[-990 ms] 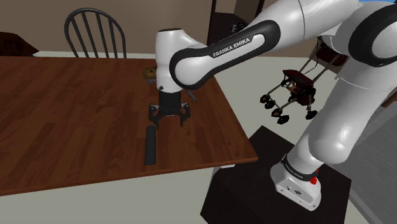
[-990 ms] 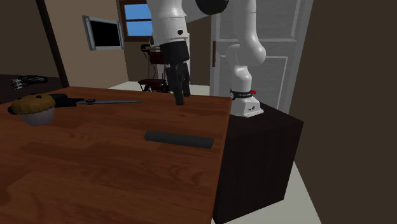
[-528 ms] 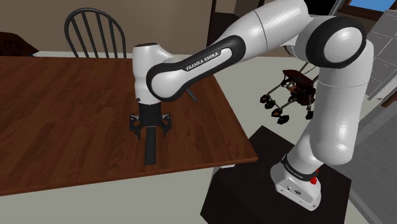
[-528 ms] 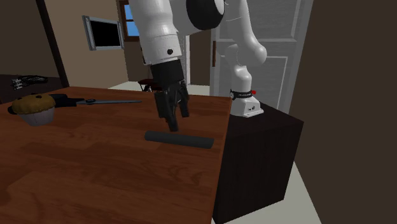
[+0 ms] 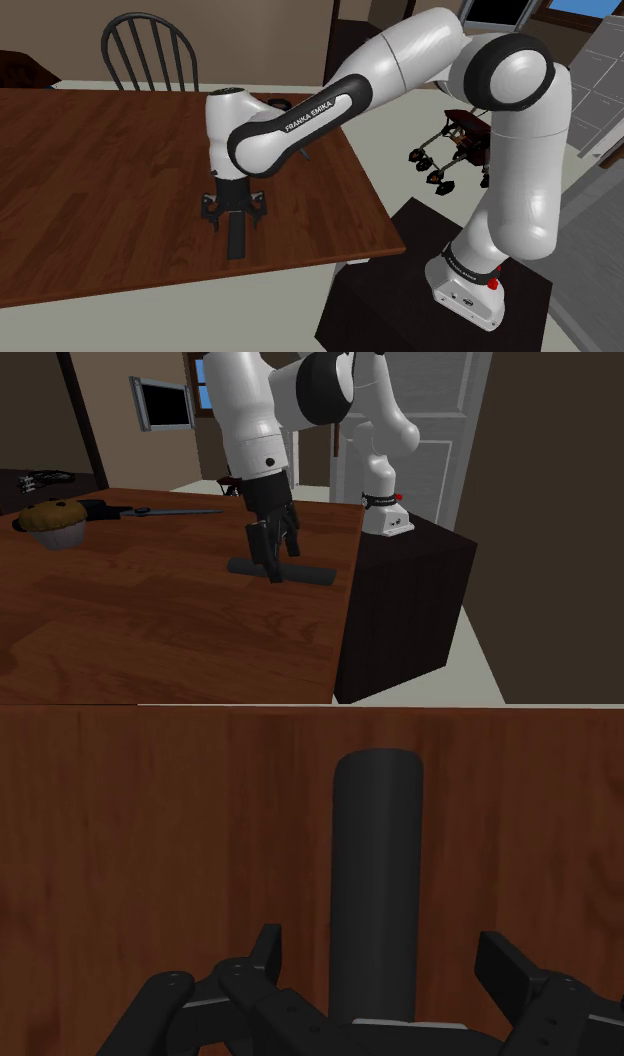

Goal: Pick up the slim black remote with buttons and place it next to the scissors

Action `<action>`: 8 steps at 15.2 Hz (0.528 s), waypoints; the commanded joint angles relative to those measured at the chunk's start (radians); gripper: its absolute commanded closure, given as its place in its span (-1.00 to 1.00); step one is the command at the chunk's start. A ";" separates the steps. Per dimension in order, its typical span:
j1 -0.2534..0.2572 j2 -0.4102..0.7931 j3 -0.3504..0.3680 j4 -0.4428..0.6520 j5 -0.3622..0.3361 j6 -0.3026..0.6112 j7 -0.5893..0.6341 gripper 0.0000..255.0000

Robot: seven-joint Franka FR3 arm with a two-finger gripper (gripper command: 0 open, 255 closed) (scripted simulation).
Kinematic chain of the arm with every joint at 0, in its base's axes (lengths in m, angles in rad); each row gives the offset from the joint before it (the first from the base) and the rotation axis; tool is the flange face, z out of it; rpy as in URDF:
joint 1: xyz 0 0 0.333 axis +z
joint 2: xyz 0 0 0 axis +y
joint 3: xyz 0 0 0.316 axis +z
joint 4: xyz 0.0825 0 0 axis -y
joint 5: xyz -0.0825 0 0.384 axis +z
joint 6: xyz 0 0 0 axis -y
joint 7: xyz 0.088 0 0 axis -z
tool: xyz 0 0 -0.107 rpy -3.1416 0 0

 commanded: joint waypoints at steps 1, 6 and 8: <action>0.002 0.003 0.000 -0.006 -0.001 0.010 0.002 -1.00; 0.002 0.003 0.000 -0.006 -0.001 0.010 0.002 -1.00; 0.002 0.003 0.000 -0.006 -0.001 0.010 0.002 1.00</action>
